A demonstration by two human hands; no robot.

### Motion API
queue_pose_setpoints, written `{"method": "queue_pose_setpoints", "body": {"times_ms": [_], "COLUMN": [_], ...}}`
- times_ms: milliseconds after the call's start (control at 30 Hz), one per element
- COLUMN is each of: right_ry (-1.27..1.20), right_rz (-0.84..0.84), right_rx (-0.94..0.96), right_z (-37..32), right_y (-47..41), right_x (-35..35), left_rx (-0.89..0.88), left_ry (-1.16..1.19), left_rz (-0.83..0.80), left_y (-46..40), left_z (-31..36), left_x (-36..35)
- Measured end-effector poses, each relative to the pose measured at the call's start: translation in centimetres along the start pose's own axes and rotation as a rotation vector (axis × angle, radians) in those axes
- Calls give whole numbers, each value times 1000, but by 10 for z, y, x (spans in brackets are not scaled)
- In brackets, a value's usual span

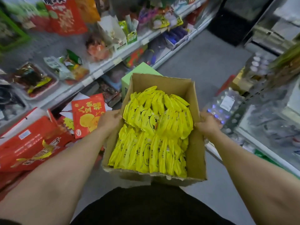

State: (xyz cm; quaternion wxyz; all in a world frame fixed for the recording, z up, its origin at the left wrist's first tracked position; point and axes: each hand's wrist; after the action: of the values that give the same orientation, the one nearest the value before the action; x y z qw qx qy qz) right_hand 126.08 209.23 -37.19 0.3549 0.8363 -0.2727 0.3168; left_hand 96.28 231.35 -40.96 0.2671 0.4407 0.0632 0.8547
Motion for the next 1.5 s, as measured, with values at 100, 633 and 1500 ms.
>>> {"method": "queue_pose_setpoints", "body": {"times_ms": [100, 633, 1500], "right_ry": [-37, -33, -120], "right_rz": [-64, -34, 257], "right_rx": [1, -155, -501], "right_z": [-10, -63, -151], "right_y": [-64, -308, -442], "right_x": [12, 7, -138], "left_rx": [12, 77, 8], "left_ry": [31, 27, -140], "left_rz": [24, -90, -117], "left_y": [-49, -302, -596], "left_z": [30, 92, 62], "left_x": [-6, 7, -1]}}
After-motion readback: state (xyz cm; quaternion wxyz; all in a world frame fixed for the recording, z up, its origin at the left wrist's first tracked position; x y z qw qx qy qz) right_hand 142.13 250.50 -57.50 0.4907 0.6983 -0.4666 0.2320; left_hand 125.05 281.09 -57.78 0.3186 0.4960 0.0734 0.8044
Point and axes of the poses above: each hand's wrist, its own y-axis away from the middle knuckle, its own x-axis out of the back of the hand, z = x × y, and after that the axes turned 2 degrees about x, right-handed
